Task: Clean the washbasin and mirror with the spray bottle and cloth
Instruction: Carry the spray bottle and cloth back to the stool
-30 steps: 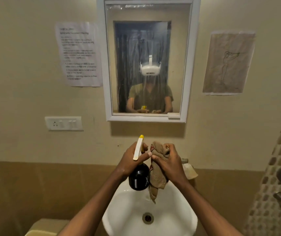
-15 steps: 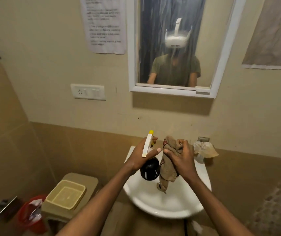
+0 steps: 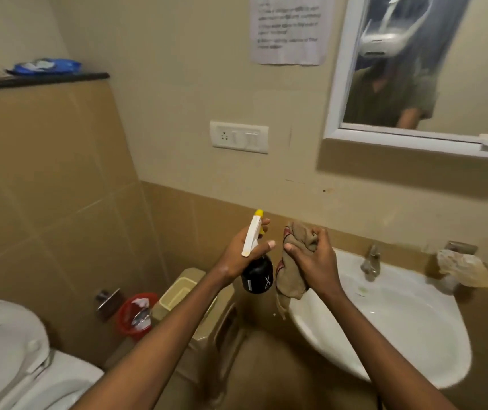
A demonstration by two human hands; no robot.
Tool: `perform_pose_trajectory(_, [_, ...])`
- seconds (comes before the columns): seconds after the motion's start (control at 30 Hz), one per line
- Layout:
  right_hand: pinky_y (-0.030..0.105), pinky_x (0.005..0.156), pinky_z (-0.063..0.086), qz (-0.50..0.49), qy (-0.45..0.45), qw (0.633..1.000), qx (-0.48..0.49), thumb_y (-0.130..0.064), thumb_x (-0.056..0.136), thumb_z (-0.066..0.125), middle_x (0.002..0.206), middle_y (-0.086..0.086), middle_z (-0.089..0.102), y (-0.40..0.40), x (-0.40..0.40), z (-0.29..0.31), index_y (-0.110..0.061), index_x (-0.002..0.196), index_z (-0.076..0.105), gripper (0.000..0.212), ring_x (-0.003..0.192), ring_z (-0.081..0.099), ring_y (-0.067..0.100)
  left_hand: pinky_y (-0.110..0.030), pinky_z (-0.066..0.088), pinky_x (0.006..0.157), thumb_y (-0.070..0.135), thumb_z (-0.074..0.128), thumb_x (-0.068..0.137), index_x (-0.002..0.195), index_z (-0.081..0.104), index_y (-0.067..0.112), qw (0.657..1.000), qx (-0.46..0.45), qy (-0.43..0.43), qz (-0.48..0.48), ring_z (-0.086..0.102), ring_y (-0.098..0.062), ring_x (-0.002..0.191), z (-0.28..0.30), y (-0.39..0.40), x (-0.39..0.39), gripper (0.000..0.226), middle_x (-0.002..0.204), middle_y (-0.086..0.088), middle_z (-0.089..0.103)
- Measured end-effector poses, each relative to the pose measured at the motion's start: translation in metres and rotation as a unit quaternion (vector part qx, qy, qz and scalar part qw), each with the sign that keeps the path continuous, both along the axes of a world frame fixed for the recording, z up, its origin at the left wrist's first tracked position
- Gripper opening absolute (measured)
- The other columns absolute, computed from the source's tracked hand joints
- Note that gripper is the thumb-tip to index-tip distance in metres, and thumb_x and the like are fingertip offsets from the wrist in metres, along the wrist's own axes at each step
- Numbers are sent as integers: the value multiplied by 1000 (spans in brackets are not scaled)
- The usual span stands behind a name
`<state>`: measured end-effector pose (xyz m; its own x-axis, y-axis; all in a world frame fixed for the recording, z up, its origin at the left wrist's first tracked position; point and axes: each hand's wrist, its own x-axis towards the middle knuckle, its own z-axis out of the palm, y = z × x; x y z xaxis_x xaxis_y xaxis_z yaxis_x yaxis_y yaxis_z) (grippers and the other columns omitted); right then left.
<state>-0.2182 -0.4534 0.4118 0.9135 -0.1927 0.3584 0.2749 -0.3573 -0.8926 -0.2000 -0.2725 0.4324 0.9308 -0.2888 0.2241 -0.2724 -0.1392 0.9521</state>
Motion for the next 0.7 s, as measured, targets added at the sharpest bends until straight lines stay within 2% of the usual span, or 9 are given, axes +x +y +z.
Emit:
perform_pose_trajectory(0.13, [12,66,44,35,14,999,0,-25,79,76,97,-4,61,52,17,-13,-29,94,45,35,88,60,7,-34,42,104,29,68,83,127,46,32,999,-8,-4,46,50,-18,128,-9,50,13,49,135,-1,53])
perform_pose_trajectory(0.23, [25,74,50,59,30,998,0,-32,78,76,102,-1,63,86,33,-27,-31,98,48,34,92,62,13,-34,41,107,39,68,81,125,47,44,997,0,-2,75,49,-12,129,-21,83,25,49,138,4,53])
perform_pose_trajectory(0.3, [26,76,49,72,44,996,12,-30,79,76,102,-1,64,106,44,-34,-34,95,48,32,94,62,13,-30,42,104,46,67,78,125,46,49,996,4,4,95,50,-10,127,-29,101,34,51,137,7,53])
perform_pose_trajectory(0.37, [20,74,47,78,53,995,14,-23,80,76,102,0,63,127,57,-41,-31,95,49,32,94,62,12,-28,43,102,49,66,77,132,49,36,994,3,19,111,51,-9,126,-40,118,46,59,138,9,54])
perform_pose_trajectory(0.43, [26,77,49,76,63,995,22,-22,79,77,101,1,63,144,71,-50,-28,97,50,33,94,62,14,-29,43,102,53,64,76,133,53,19,992,4,35,124,53,-7,125,-53,132,59,67,138,11,54])
perform_pose_trajectory(0.5, [38,79,52,81,76,993,31,-25,77,77,98,1,63,159,88,-65,-27,96,50,33,91,62,17,-29,44,96,55,64,76,127,58,16,990,5,55,127,58,-9,112,-67,144,73,64,126,7,59])
perform_pose_trajectory(0.6, [49,75,55,79,118,988,51,-42,75,75,92,-3,63,182,118,-93,-29,94,51,33,85,63,18,-24,47,80,50,66,77,110,63,32,984,20,106,139,57,-12,91,-88,162,98,38,102,-2,60])
perform_pose_trajectory(0.7, [38,76,57,88,141,983,83,-31,83,72,95,0,61,201,150,-113,-26,98,53,25,88,61,18,-28,46,73,46,71,77,99,64,15,980,36,140,137,56,-18,84,-116,182,132,39,90,-10,58])
